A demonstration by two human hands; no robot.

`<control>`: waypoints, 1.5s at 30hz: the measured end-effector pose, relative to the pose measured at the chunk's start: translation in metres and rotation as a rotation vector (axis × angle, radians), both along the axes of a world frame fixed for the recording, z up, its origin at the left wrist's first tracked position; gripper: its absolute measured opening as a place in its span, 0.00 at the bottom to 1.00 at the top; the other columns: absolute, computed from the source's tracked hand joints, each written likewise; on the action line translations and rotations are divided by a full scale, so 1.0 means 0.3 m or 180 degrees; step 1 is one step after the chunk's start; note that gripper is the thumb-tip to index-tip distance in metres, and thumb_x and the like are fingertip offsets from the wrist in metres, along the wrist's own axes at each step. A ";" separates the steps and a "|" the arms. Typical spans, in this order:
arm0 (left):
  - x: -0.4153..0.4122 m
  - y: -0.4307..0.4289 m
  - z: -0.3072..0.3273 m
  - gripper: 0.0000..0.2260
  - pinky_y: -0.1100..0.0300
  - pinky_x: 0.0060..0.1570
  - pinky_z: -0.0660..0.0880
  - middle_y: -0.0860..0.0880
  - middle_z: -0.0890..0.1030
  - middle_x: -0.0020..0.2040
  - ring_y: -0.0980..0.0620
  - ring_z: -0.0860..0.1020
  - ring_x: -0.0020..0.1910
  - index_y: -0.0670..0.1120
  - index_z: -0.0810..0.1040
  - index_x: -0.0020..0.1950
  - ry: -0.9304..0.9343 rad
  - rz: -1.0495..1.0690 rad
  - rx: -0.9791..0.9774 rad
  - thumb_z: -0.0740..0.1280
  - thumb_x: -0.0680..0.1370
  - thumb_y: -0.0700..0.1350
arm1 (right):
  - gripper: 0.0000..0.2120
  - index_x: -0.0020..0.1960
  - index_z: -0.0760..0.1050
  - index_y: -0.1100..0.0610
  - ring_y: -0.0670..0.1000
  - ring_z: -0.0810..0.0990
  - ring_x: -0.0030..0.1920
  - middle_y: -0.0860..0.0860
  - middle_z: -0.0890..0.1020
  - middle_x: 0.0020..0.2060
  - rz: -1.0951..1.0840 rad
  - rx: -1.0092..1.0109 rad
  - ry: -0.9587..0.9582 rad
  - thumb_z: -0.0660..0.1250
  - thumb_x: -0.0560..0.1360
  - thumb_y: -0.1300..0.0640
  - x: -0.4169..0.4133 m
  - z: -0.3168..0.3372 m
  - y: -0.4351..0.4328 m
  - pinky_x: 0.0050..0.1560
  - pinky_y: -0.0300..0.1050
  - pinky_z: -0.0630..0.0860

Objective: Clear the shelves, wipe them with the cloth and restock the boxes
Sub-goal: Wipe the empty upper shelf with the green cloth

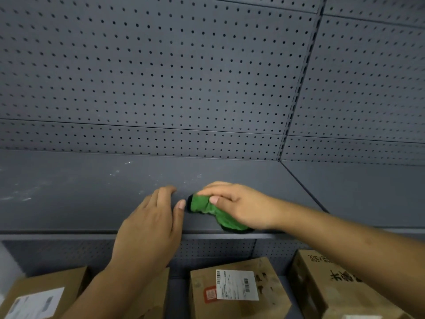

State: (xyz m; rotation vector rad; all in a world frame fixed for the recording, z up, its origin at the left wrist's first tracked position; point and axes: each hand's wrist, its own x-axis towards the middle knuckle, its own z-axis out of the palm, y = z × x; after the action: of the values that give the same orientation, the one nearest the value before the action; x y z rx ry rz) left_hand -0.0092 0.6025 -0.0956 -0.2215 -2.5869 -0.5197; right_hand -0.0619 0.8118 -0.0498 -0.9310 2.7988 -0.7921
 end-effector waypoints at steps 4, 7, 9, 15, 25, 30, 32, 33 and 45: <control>-0.002 0.003 -0.003 0.22 0.58 0.36 0.67 0.49 0.82 0.53 0.48 0.81 0.50 0.47 0.74 0.64 0.0040 -0.0007 0.0020 0.49 0.82 0.59 | 0.16 0.71 0.76 0.53 0.41 0.74 0.67 0.44 0.77 0.65 0.0148 -0.0122 0.0077 0.59 0.85 0.57 0.116 0.005 -0.001 0.72 0.37 0.66; -0.003 0.001 -0.009 0.20 0.59 0.34 0.65 0.49 0.82 0.49 0.47 0.82 0.46 0.46 0.75 0.62 0.0129 -0.0024 0.0002 0.52 0.83 0.57 | 0.15 0.69 0.79 0.51 0.41 0.75 0.65 0.42 0.78 0.63 0.0127 -0.0349 0.0052 0.61 0.84 0.58 0.167 0.004 0.007 0.70 0.39 0.69; 0.000 0.002 -0.009 0.19 0.59 0.33 0.65 0.48 0.82 0.48 0.47 0.82 0.44 0.45 0.76 0.61 0.0171 -0.0043 -0.0025 0.53 0.83 0.56 | 0.14 0.67 0.80 0.51 0.42 0.77 0.64 0.42 0.80 0.61 0.0078 -0.0530 0.0015 0.63 0.84 0.59 0.194 0.007 0.012 0.69 0.41 0.71; 0.003 -0.006 -0.009 0.20 0.59 0.35 0.66 0.48 0.82 0.50 0.48 0.81 0.47 0.46 0.75 0.63 0.0219 -0.0075 -0.0004 0.52 0.83 0.57 | 0.13 0.58 0.82 0.50 0.44 0.85 0.52 0.46 0.87 0.51 -0.0308 -0.1488 -0.0671 0.63 0.83 0.63 0.230 0.047 0.080 0.52 0.36 0.79; -0.005 0.000 -0.015 0.22 0.58 0.35 0.66 0.51 0.80 0.51 0.49 0.80 0.49 0.48 0.72 0.65 0.0101 -0.0019 -0.0042 0.49 0.82 0.60 | 0.18 0.60 0.81 0.52 0.53 0.85 0.42 0.57 0.83 0.53 -0.1247 -0.3480 -0.0958 0.59 0.83 0.69 -0.027 0.169 0.348 0.41 0.46 0.83; -0.004 -0.007 -0.019 0.22 0.56 0.36 0.70 0.51 0.81 0.53 0.48 0.80 0.51 0.48 0.72 0.65 0.0043 -0.0027 -0.0079 0.50 0.82 0.60 | 0.23 0.54 0.81 0.52 0.44 0.79 0.30 0.57 0.83 0.55 -0.1647 -0.1613 -0.0333 0.53 0.81 0.74 -0.099 0.062 0.398 0.28 0.35 0.72; -0.004 -0.007 -0.016 0.21 0.55 0.37 0.72 0.51 0.81 0.53 0.48 0.81 0.52 0.49 0.72 0.65 0.0036 -0.0034 -0.0083 0.50 0.83 0.60 | 0.23 0.53 0.81 0.47 0.40 0.74 0.30 0.55 0.83 0.55 -0.1582 -0.0664 0.0225 0.55 0.81 0.71 -0.105 0.047 0.420 0.31 0.30 0.68; -0.003 -0.007 -0.016 0.21 0.55 0.37 0.73 0.51 0.81 0.53 0.49 0.81 0.52 0.49 0.72 0.65 0.0027 -0.0038 -0.0090 0.50 0.84 0.61 | 0.22 0.55 0.81 0.45 0.37 0.75 0.37 0.52 0.81 0.58 -0.1512 -0.0256 0.0453 0.56 0.82 0.68 -0.102 0.053 0.425 0.37 0.28 0.68; 0.014 -0.035 -0.006 0.29 0.57 0.45 0.75 0.54 0.79 0.60 0.52 0.78 0.58 0.51 0.71 0.67 -0.0069 -0.0051 -0.0328 0.45 0.81 0.68 | 0.27 0.79 0.60 0.55 0.58 0.72 0.66 0.52 0.63 0.72 -0.1514 0.1551 0.0573 0.57 0.84 0.45 -0.121 0.066 0.429 0.65 0.51 0.72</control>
State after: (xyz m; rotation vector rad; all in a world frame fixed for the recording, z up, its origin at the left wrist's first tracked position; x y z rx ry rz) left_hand -0.0051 0.5920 -0.0975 -0.2730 -2.6379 -0.3970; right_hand -0.0982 0.9404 -0.0299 -0.2720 3.1847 -0.0260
